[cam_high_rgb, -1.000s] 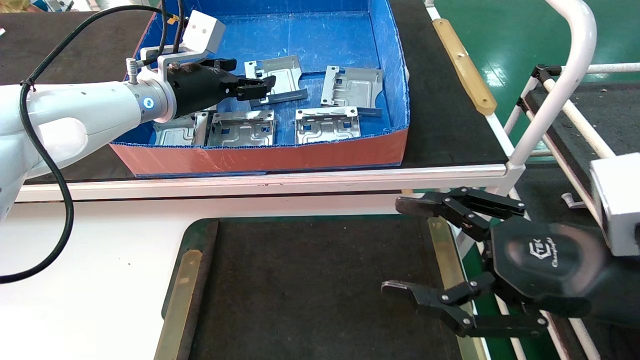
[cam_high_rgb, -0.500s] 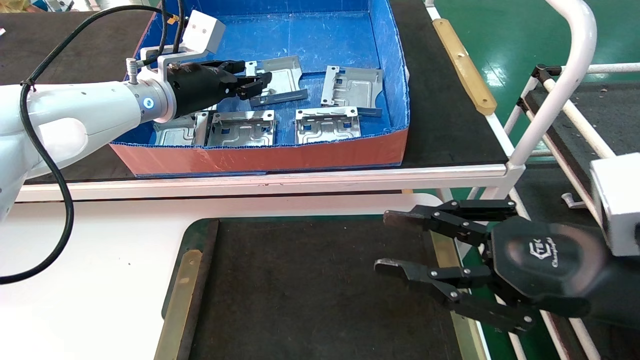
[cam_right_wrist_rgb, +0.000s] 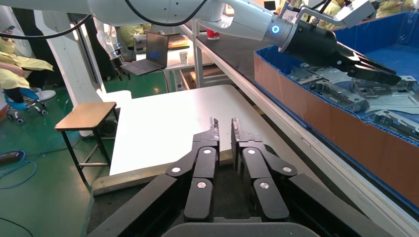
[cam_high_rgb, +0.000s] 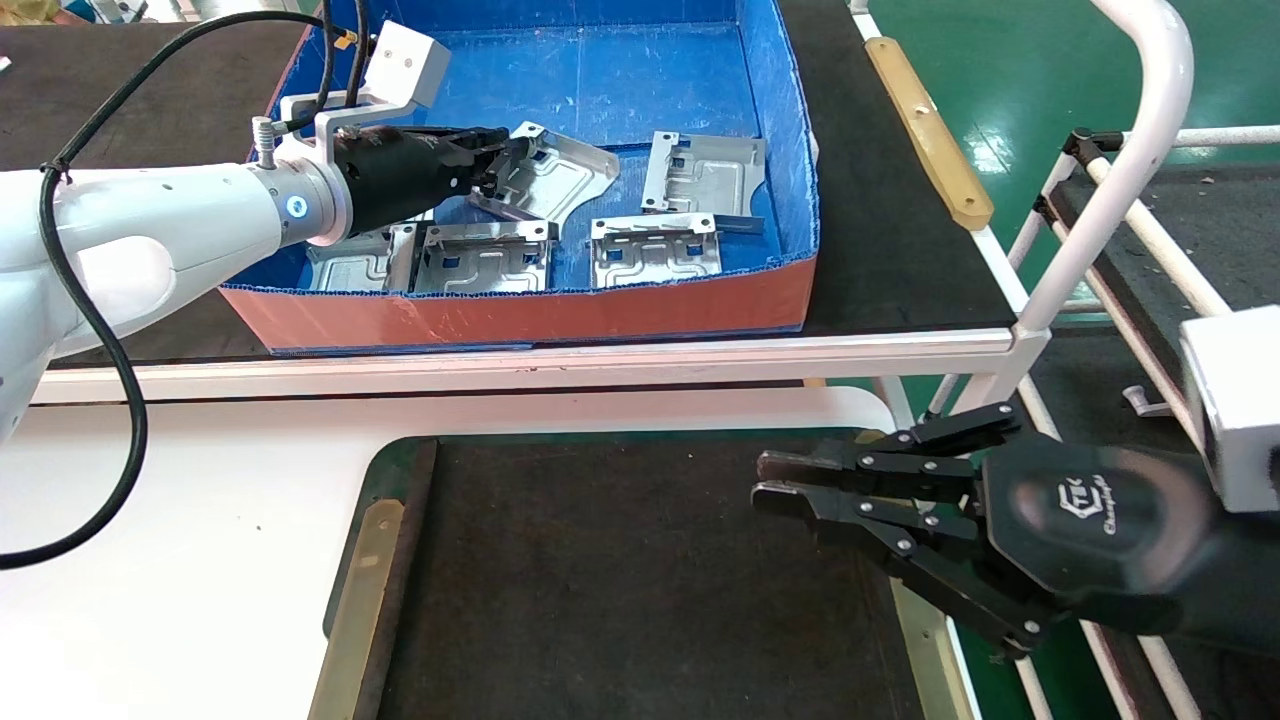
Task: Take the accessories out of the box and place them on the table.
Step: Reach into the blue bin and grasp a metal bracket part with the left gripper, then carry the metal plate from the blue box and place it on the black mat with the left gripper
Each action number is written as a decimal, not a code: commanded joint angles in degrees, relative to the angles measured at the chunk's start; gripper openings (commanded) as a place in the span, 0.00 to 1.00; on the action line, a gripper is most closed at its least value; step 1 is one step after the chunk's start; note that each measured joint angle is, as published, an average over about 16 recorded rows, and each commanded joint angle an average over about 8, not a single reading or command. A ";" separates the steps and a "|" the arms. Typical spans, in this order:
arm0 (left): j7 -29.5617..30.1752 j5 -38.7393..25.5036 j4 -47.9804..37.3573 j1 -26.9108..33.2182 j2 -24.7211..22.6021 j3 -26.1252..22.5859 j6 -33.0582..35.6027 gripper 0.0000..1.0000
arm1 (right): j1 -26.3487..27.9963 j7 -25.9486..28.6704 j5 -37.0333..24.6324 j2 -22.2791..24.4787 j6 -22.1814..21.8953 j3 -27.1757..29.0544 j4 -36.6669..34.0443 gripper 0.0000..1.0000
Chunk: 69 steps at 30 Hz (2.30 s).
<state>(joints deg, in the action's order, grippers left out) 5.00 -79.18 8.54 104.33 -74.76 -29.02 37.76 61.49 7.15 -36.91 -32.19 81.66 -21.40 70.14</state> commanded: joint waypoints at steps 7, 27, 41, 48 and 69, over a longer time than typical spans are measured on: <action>0.11 0.04 0.09 0.07 -0.05 0.02 0.14 0.00 | 0.00 0.00 0.00 0.00 0.00 0.00 0.00 0.00; 3.79 0.65 10.40 2.23 3.04 -0.48 11.65 0.00 | 0.00 0.00 0.00 0.00 0.00 0.00 0.00 0.00; 2.81 4.57 22.31 0.02 7.62 0.46 24.33 0.00 | 0.00 0.00 0.00 0.00 0.00 0.00 0.00 1.00; -0.85 7.51 25.24 -1.25 9.54 1.29 31.79 0.00 | 0.00 0.00 0.00 0.00 0.00 0.00 0.00 1.00; -9.13 10.85 25.49 -4.33 11.65 0.61 47.83 0.00 | 0.00 0.00 0.00 0.00 0.00 0.00 0.00 1.00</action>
<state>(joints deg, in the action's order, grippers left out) -3.73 -68.43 34.39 99.74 -62.95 -28.50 85.28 61.49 7.15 -36.90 -32.19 81.66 -21.40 70.14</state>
